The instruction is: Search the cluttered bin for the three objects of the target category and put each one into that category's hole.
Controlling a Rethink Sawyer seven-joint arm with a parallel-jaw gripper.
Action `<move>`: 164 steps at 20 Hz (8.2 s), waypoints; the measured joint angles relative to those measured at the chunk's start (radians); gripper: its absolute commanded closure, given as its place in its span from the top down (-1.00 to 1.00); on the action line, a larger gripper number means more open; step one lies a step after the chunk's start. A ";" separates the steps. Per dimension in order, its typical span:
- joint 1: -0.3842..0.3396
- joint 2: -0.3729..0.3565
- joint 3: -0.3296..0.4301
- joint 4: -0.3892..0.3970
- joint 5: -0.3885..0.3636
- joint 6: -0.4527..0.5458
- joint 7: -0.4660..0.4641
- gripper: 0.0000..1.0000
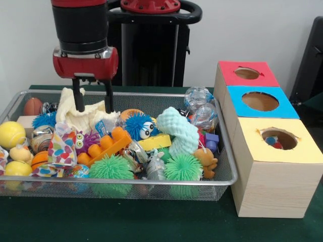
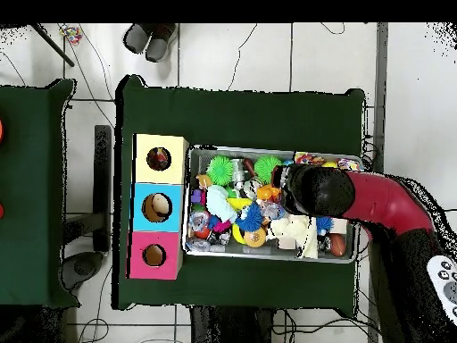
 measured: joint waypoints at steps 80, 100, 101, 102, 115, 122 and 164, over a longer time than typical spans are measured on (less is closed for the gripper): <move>-0.058 0.258 0.052 -0.177 -0.196 -0.074 0.000 1.00; -0.200 0.313 0.102 -0.071 -0.216 -0.215 0.000 1.00; -0.203 0.313 0.102 -0.059 -0.216 -0.224 0.000 1.00; -0.202 0.313 0.102 -0.053 -0.217 -0.230 0.000 1.00; -0.200 0.318 0.092 -0.024 -0.226 -0.278 0.000 -1.00; -0.210 0.321 0.092 -0.024 -0.226 -0.278 0.000 -1.00; 0.098 -0.158 0.075 0.153 -0.025 -0.042 0.019 -1.00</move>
